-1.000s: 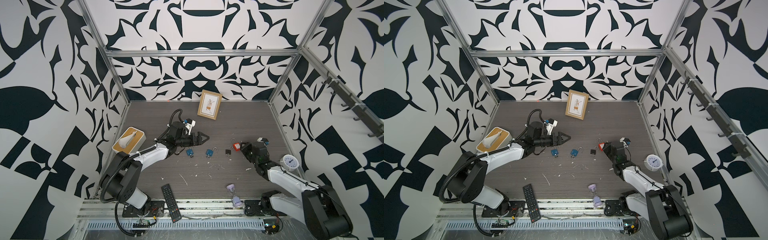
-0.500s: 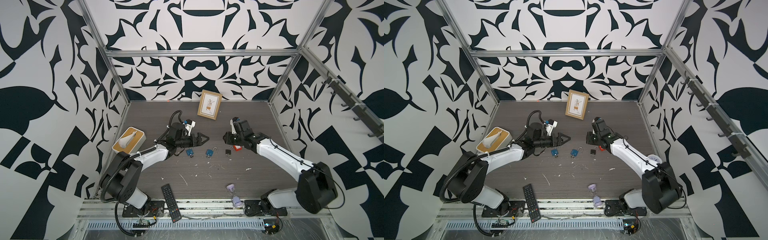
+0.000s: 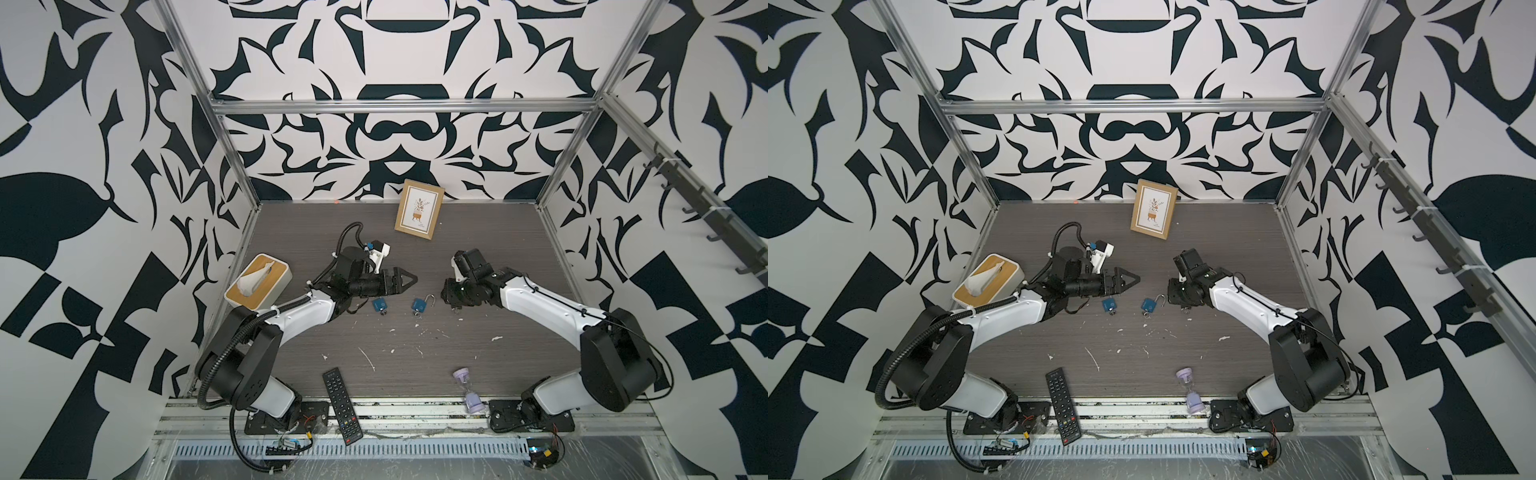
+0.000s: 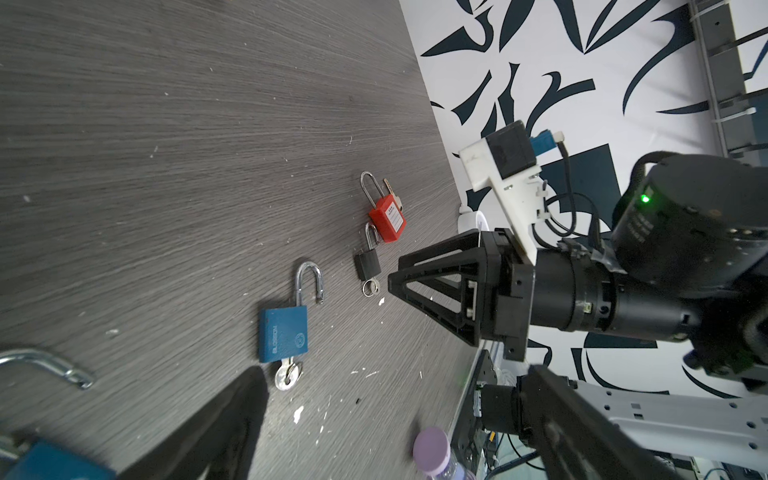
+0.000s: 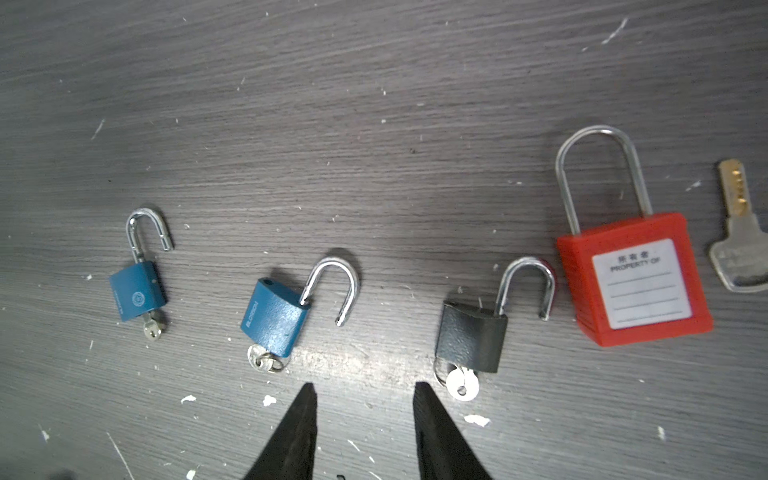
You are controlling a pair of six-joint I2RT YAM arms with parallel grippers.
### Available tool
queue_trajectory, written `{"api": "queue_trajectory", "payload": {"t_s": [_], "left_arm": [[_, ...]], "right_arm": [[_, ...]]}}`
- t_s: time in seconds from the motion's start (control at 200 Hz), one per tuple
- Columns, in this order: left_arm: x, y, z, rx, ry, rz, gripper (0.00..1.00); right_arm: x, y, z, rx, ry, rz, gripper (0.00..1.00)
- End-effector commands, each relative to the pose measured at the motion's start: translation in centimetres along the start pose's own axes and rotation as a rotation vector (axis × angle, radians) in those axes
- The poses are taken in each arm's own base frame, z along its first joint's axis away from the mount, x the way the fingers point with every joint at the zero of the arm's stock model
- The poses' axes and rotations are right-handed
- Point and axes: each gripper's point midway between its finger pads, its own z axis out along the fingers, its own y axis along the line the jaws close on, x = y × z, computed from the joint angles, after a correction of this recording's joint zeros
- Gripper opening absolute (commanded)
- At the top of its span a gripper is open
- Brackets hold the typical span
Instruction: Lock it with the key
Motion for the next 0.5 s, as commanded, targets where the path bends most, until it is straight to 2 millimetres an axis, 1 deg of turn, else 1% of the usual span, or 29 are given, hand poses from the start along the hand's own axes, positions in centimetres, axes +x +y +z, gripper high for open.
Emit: {"api": "queue_trajectory", "payload": {"t_s": [0.0,0.065,0.14,0.22,0.28,0.425,0.495], "left_arm": [[-0.2,-0.7,0.4,0.017,0.030,-0.005,0.99],[-0.3,-0.7,1.1,0.030,0.051,-0.016,0.99],[-0.6,-1.1,1.4,0.041,0.070,-0.024,1.00],[-0.9,-1.9,1.1,0.049,0.074,-0.014,1.00],[-1.0,-1.9,0.7,0.022,0.070,0.009,0.99],[-1.0,-1.6,0.1,-0.012,0.051,0.029,1.00],[-1.0,-1.6,-0.1,-0.015,0.041,0.036,1.00]], "right_arm": [[-1.7,1.2,-1.0,-0.017,-0.043,0.010,0.41],[-2.4,1.5,-0.8,-0.022,-0.058,0.002,0.41],[-2.3,1.7,-0.6,-0.022,-0.045,0.014,0.42],[-2.1,1.4,-0.5,-0.009,-0.041,0.028,0.42],[-2.5,1.2,-0.9,0.000,-0.064,0.020,0.43],[-3.5,-0.1,-2.2,0.089,-0.114,-0.016,0.45],[-3.3,-0.9,-2.5,0.133,-0.119,-0.020,0.46]]}}
